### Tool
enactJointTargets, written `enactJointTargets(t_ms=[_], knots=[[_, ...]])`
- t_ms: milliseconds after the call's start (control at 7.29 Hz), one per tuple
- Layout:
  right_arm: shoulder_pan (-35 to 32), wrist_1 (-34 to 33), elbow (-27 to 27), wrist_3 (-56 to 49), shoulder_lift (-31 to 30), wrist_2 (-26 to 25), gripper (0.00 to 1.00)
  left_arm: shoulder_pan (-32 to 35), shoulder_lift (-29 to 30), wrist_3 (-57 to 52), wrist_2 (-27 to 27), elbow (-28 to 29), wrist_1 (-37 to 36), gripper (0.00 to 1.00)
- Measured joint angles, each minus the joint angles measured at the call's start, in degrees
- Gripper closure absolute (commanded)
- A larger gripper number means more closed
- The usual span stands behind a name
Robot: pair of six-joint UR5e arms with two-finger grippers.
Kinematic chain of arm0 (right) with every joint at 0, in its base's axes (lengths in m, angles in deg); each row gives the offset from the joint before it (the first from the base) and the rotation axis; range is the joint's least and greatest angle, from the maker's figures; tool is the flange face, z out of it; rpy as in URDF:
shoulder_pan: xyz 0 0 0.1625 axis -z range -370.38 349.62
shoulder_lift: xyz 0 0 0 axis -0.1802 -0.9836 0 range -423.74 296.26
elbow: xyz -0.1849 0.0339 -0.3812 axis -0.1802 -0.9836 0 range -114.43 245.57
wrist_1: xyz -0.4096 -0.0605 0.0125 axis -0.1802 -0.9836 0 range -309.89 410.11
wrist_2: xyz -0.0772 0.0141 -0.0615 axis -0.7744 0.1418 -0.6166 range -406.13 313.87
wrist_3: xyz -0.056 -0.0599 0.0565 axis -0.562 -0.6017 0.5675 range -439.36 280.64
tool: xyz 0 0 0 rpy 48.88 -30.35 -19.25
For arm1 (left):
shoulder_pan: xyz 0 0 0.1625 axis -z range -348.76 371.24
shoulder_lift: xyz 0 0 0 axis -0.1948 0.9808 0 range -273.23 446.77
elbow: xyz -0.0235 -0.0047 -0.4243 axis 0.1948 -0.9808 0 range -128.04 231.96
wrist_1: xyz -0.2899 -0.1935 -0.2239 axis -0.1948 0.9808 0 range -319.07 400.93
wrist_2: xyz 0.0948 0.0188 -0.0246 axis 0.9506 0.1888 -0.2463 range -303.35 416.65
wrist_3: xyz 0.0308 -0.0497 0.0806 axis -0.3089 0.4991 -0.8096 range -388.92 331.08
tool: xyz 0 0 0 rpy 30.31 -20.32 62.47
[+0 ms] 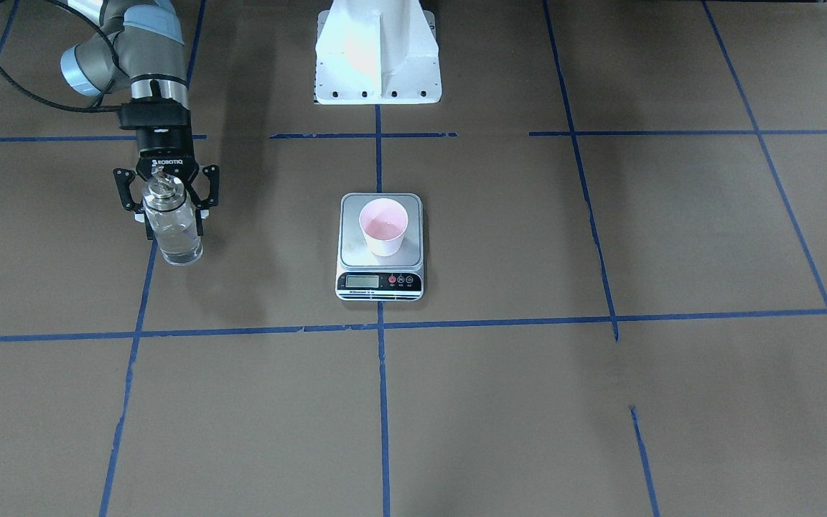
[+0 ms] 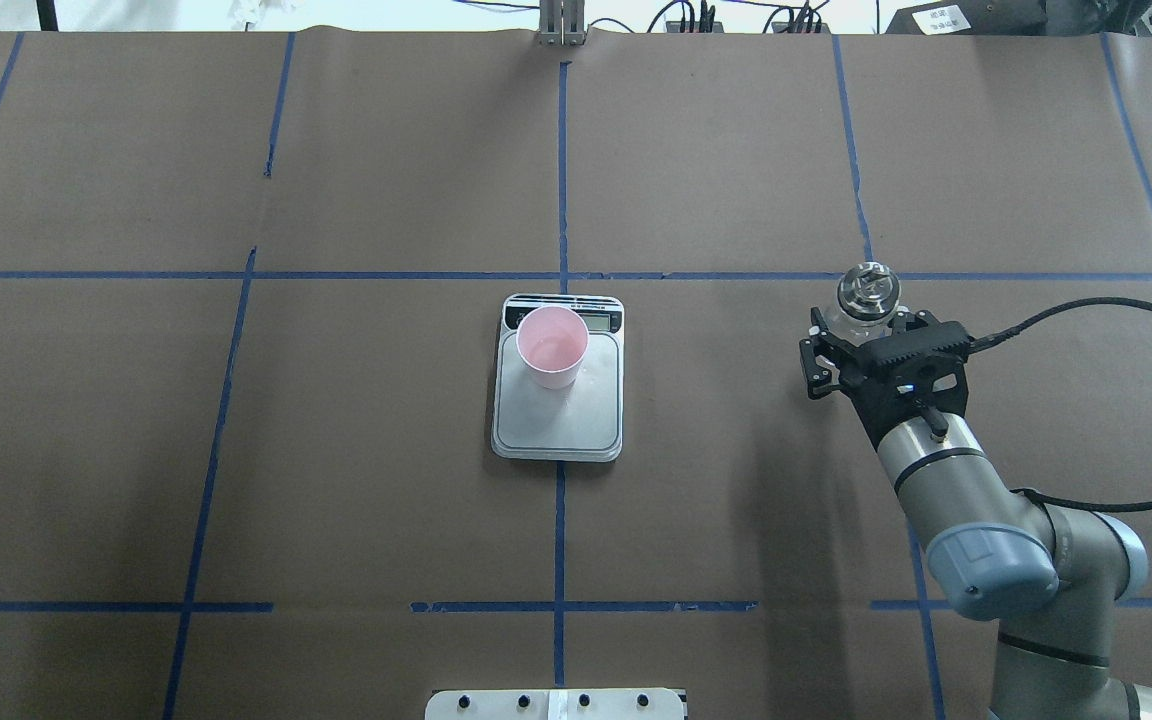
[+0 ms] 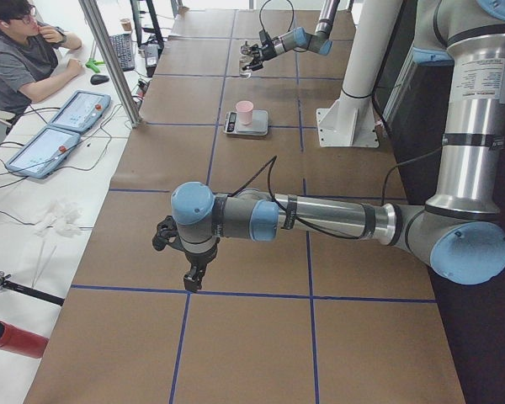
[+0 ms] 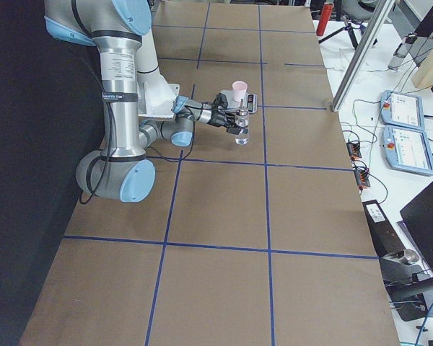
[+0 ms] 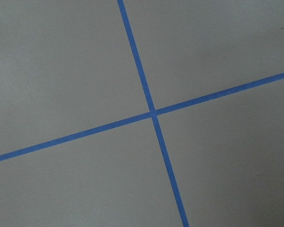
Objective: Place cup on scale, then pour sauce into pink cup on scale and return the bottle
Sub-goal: 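Carry the bottle with the right gripper over the pink cup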
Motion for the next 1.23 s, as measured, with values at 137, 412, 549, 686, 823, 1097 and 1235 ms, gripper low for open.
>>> enactJointTargets(t_ms=[137,412,549,686,823,1097,1235], knots=[[-0.58,-0.89,-0.13,-2.64,2.08,0.27,1.0,-0.01,-0.05,0.0,-0.03,-0.03,-0.76,0.0],[-0.88,-5.74,0.08,-4.45,4.42,0.77,1.0,0.01,-1.08,0.0,-0.49,-1.17,-2.47,0.0],[-0.9,-12.04,0.29,-4.71,7.47,0.54,1.0,0.01,-1.72,0.0,-0.68,-1.91,-2.72,0.0],[-0.83,-22.36,0.38,-4.78,12.24,-0.42,1.0,0.01,-2.02,0.0,-0.78,-2.25,-2.8,0.0],[-0.61,-33.22,0.35,-4.78,16.95,-1.84,1.0,0.02,-2.16,0.0,-0.84,-2.39,-2.83,0.0],[0.44,-49.22,-0.26,-4.82,23.12,-6.03,1.0,0.01,-2.21,0.0,-0.88,-2.49,-2.85,0.0],[0.98,-56.05,-1.54,-4.92,25.62,-8.3,1.0,0.01,-2.21,0.0,-0.89,-2.51,-2.83,0.0]])
